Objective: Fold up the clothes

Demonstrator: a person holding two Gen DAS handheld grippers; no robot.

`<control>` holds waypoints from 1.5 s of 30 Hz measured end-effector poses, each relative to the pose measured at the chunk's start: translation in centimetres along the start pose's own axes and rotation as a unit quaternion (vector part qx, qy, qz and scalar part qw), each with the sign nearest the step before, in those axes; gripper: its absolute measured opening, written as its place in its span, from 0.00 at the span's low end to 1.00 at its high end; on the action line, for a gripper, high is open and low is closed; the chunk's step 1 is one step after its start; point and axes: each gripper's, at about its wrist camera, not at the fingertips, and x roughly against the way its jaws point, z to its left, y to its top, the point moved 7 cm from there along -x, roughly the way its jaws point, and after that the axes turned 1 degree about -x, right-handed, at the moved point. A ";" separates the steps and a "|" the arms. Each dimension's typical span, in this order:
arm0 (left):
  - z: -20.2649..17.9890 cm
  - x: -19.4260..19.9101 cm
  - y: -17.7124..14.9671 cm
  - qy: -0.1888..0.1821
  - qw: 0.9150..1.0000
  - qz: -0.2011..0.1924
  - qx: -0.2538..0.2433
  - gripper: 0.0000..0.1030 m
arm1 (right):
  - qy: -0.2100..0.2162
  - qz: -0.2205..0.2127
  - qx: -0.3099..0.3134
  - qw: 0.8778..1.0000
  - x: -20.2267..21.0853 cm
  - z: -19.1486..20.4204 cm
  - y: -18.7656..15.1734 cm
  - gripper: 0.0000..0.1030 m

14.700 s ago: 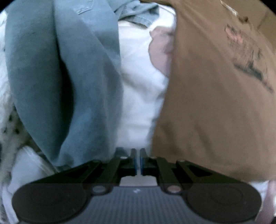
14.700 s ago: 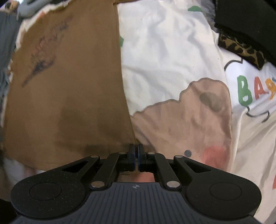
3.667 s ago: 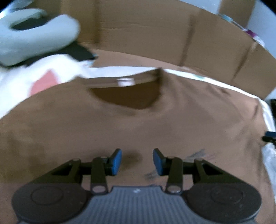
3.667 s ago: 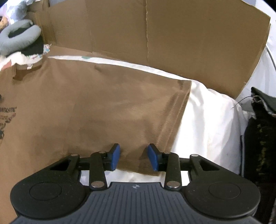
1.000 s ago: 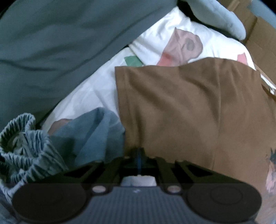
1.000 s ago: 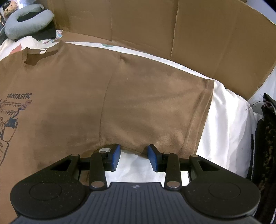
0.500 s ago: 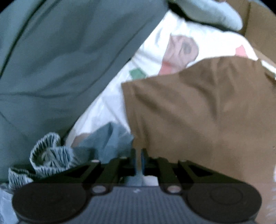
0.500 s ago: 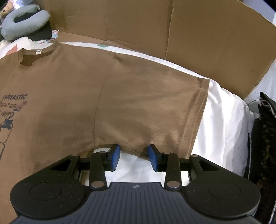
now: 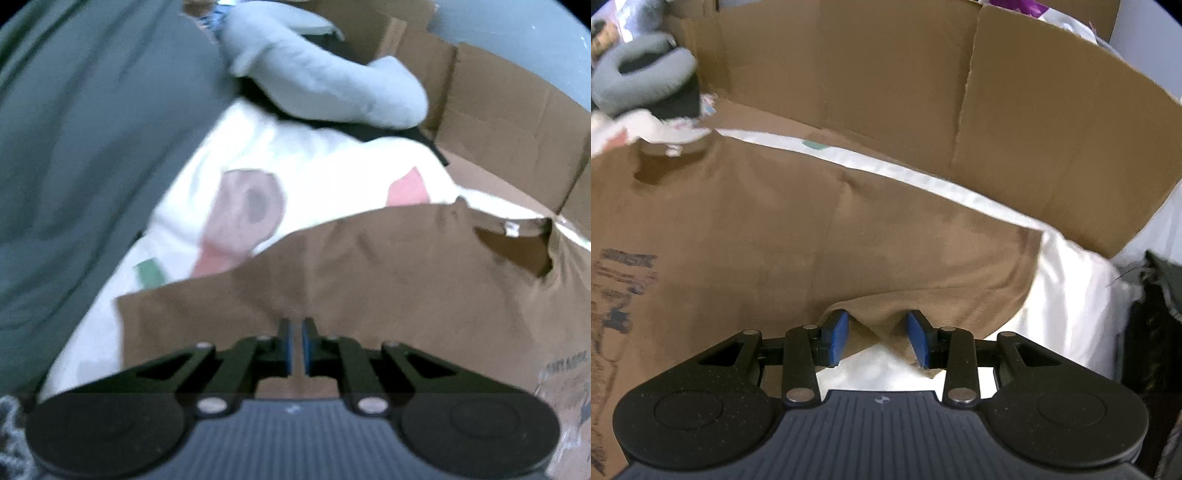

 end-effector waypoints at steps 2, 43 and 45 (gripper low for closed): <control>-1.0 -1.0 0.7 -0.007 1.000 -0.001 -0.008 0.08 | -0.010 0.009 -0.002 1.000 -0.3 -0.5 -0.3 0.41; -16.6 -0.1 8.5 -0.090 0.992 -0.053 -0.072 0.08 | 0.000 0.011 -0.066 0.998 0.7 -6.5 -5.3 0.00; -18.9 0.6 8.4 -0.109 0.990 -0.057 -0.068 0.08 | -0.007 0.008 -0.061 0.998 1.4 -7.0 -5.2 0.00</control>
